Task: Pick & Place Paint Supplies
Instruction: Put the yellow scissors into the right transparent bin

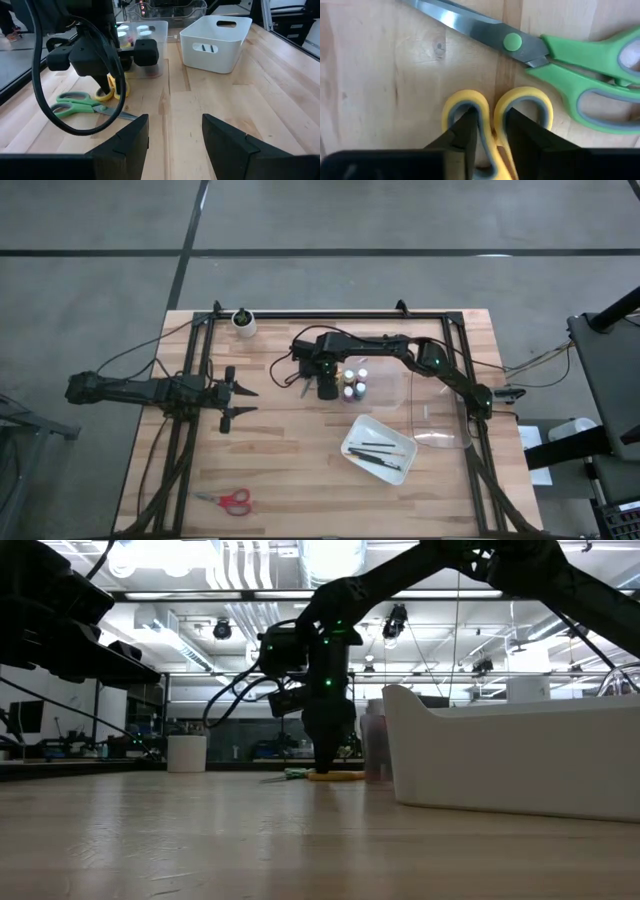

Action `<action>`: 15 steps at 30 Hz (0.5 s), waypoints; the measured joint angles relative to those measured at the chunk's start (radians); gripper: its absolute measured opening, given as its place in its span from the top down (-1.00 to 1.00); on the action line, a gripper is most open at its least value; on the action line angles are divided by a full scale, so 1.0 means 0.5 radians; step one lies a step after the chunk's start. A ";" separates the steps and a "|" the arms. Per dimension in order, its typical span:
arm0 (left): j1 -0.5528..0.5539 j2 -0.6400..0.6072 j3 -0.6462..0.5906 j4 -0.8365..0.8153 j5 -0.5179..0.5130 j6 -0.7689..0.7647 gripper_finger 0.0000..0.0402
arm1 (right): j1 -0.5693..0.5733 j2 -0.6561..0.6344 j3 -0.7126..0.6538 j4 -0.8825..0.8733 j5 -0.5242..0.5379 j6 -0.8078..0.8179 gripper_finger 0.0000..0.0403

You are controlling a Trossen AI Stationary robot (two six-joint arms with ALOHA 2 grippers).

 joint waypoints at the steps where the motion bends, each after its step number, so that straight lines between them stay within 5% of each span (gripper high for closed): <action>1: 0.000 0.000 0.000 0.000 0.000 0.000 0.07 | -0.001 -0.001 0.000 -0.001 -0.025 -0.018 0.63; 5: 0.000 0.000 0.000 0.000 0.000 0.000 0.07 | -0.002 -0.002 -0.001 0.001 -0.055 -0.029 0.77; 15: 0.000 0.000 0.000 0.000 0.000 0.000 0.07 | -0.005 -0.002 -0.002 0.021 -0.057 -0.021 0.72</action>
